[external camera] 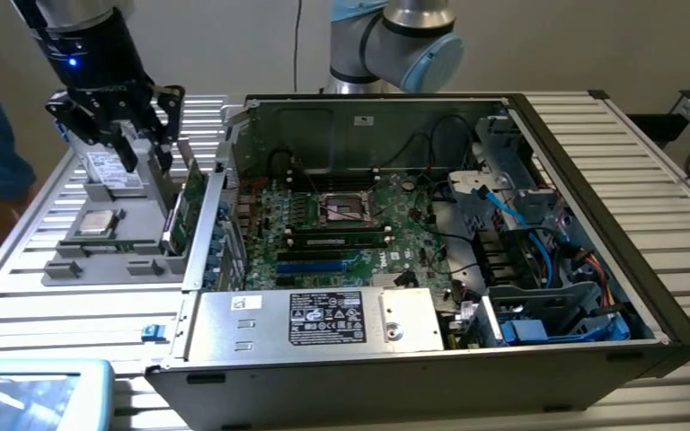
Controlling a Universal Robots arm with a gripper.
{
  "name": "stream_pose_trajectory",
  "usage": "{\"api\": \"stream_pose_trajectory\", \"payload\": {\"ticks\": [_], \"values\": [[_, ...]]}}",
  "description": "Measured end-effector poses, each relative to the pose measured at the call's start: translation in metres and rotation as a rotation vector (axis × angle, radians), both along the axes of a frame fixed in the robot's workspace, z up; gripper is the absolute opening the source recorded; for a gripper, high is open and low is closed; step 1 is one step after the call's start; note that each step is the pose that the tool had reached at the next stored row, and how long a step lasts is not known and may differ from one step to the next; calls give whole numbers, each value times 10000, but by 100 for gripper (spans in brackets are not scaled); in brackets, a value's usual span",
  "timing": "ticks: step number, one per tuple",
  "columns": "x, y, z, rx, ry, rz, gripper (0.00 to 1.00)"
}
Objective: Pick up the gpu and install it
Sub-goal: 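Reach for the gpu, then pick up the gpu and move the gpu toward the slot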
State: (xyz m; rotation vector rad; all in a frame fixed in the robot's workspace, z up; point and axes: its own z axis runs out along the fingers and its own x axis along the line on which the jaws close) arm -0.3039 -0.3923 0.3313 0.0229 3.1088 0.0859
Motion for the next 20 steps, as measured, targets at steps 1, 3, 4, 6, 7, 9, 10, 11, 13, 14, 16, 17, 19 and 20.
{"api": "stream_pose_trajectory", "payload": {"ticks": [1,3,4,6,7,9,10,11,13,14,16,17,19,20], "values": [[0,1,-13,40,-1,-6,49],[0,1,-37,126,0,-19,49],[0,2,-52,162,0,-25,49],[-1,2,-85,202,0,-35,49],[-1,2,-103,208,0,-37,49],[0,1,-140,213,-1,-42,49],[0,1,-158,213,-1,-46,49],[0,1,-177,214,-1,-50,49],[0,1,-213,216,-2,-58,49],[0,2,-231,219,-1,-61,49],[2,1,-266,227,-1,-64,49],[5,1,-271,228,-1,-66,49],[5,2,-271,228,0,-72,49],[5,2,-271,229,-1,-75,49]]}}
